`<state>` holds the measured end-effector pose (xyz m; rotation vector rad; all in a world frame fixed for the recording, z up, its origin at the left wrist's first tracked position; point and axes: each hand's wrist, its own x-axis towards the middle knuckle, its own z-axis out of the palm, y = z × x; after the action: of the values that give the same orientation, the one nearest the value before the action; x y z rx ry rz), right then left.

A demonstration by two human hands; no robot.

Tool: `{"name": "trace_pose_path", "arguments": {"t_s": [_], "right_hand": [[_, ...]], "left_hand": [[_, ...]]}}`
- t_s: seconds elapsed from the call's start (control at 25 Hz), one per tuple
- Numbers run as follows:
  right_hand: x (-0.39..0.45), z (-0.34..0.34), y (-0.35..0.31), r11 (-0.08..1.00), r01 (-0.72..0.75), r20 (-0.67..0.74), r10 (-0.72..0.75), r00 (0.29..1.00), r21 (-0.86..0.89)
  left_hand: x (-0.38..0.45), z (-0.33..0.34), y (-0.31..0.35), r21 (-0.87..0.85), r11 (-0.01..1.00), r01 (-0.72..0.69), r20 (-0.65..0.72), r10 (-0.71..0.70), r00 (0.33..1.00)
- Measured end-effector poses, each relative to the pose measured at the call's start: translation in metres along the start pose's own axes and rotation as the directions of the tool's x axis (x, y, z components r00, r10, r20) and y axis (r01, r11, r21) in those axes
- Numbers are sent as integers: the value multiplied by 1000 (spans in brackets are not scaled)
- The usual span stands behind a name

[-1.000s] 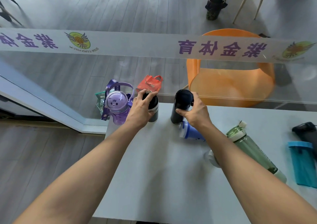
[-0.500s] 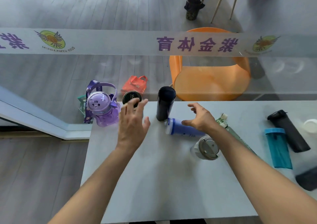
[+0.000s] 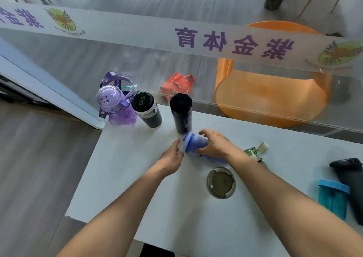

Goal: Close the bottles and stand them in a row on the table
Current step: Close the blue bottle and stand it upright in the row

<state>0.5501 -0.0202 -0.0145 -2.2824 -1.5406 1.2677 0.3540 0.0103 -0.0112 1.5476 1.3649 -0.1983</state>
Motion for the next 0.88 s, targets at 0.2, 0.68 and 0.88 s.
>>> {"name": "trace_pose_path", "arguments": {"t_s": [0.2,0.68,0.88], "right_hand": [[11,14,-5,995,85,27,-84,996,-47],[-50,-41,34,910,145,-413,31,910,389],[-47,-39,31,880,192,-504,60,862,434]], "left_hand": [[1,15,8,-196,980,31,-49,-41,998],[-55,8,54,186,892,-412,-281,450,848],[-62,14,50,346,858,-379,-273,479,834]]}}
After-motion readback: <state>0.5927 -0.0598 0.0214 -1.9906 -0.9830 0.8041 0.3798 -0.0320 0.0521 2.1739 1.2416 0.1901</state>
